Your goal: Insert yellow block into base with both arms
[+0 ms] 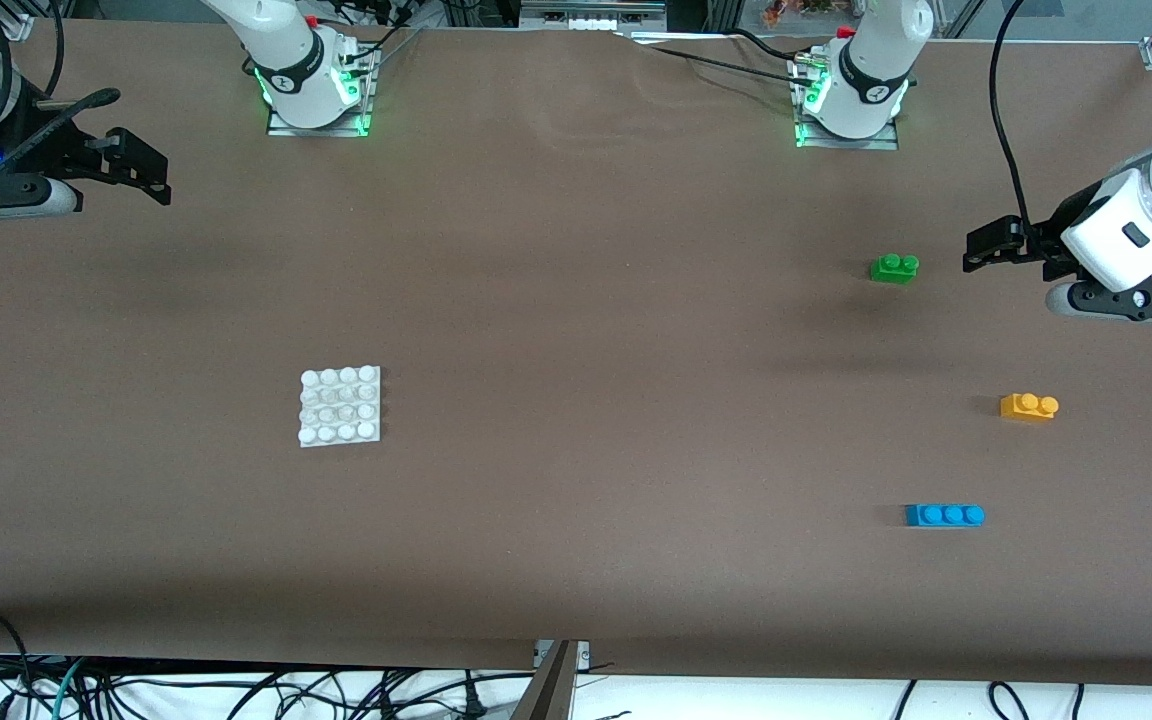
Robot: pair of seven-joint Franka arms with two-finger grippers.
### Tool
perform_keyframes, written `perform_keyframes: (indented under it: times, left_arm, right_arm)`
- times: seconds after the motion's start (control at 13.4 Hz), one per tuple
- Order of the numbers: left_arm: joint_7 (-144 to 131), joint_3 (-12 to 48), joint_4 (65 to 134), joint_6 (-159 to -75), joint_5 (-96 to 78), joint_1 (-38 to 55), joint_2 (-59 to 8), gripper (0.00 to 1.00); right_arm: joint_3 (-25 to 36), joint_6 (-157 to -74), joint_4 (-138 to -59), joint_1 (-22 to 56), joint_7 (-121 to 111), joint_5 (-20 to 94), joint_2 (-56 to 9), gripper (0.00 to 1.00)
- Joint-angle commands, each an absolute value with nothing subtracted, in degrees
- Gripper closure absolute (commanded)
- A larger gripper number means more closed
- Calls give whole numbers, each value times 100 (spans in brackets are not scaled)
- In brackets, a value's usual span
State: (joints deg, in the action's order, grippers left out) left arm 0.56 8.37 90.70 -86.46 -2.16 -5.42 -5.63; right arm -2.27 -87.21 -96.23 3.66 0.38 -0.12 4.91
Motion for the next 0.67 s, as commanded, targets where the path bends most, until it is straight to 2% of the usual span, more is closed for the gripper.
perform_keyframes:
  times: [0.0,0.6]
  left_arm:
    - [26,853,9193,-8728,-334,-580,-439,1]
    - [26,853,9193,-8728,-334,-580,-439,1]
  right_arm:
    - [-246,-8648,-9580,352,9,-97,483,1]
    - [-246,-8613,-9589,352,18,-62,483,1]
